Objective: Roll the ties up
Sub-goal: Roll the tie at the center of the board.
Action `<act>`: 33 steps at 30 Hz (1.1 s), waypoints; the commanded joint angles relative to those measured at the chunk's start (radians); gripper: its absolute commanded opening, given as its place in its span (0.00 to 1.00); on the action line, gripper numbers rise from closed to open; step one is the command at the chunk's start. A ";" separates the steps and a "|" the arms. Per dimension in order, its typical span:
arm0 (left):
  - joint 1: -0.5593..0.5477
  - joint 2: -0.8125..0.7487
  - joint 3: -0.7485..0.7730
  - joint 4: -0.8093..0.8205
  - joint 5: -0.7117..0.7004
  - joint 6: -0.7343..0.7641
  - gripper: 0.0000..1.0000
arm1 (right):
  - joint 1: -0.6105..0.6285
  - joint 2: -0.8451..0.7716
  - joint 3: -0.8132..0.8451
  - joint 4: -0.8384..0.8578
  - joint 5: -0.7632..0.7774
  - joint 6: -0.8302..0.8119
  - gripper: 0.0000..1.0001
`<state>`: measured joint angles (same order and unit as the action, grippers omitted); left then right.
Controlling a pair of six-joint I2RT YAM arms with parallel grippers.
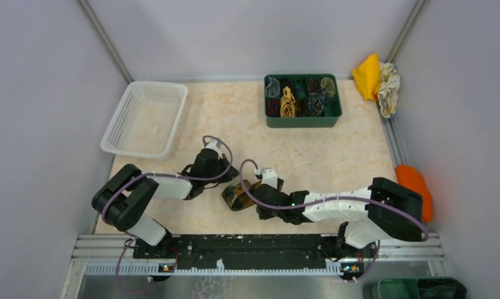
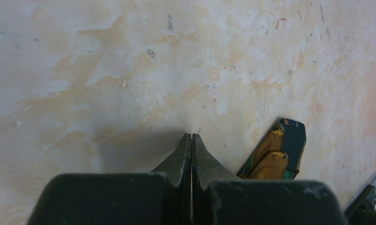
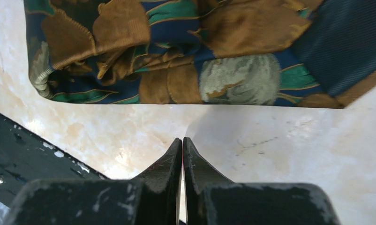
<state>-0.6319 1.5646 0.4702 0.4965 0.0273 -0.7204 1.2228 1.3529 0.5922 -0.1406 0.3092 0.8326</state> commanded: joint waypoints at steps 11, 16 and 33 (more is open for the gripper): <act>-0.106 -0.091 -0.161 -0.001 0.010 -0.044 0.00 | 0.093 0.257 0.041 0.214 0.105 0.107 0.00; -0.134 -0.049 -0.143 0.012 0.016 -0.050 0.00 | 0.092 0.311 0.090 0.184 0.165 0.081 0.00; -0.138 -0.071 0.022 -0.296 -0.332 -0.099 0.00 | 0.121 0.152 0.098 -0.025 0.313 0.021 0.03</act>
<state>-0.7792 1.5131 0.4404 0.4549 -0.1097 -0.7979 1.3182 1.6024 0.7002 0.0307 0.5068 0.8890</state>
